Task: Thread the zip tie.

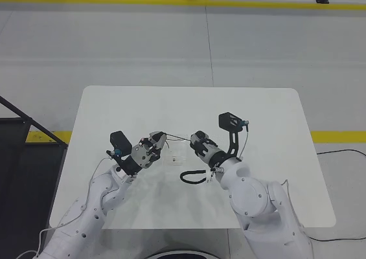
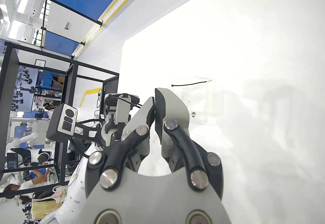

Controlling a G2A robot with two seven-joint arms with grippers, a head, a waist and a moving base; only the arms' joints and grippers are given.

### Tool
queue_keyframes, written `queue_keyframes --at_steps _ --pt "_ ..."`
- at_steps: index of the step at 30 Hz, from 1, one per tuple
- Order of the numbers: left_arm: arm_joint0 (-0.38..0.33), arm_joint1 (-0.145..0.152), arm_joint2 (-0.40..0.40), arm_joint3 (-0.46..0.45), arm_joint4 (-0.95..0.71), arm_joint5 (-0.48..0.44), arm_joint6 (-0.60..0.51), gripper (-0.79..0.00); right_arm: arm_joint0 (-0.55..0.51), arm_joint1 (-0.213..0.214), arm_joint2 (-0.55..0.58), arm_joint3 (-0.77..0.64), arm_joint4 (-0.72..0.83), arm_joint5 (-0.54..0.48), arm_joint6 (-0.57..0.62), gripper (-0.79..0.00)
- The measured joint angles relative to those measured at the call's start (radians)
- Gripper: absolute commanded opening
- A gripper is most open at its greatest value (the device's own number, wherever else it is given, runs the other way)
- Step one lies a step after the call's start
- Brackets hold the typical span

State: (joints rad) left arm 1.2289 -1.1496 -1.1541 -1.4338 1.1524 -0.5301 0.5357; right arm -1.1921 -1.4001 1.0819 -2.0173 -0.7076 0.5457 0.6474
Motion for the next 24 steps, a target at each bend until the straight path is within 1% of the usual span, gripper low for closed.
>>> queue_keyframes --at_steps 24 --pt "0.000 0.000 0.000 0.000 0.000 0.000 0.000 -0.785 0.018 -0.006 -0.011 0.004 0.006 0.011 -0.006 -0.785"
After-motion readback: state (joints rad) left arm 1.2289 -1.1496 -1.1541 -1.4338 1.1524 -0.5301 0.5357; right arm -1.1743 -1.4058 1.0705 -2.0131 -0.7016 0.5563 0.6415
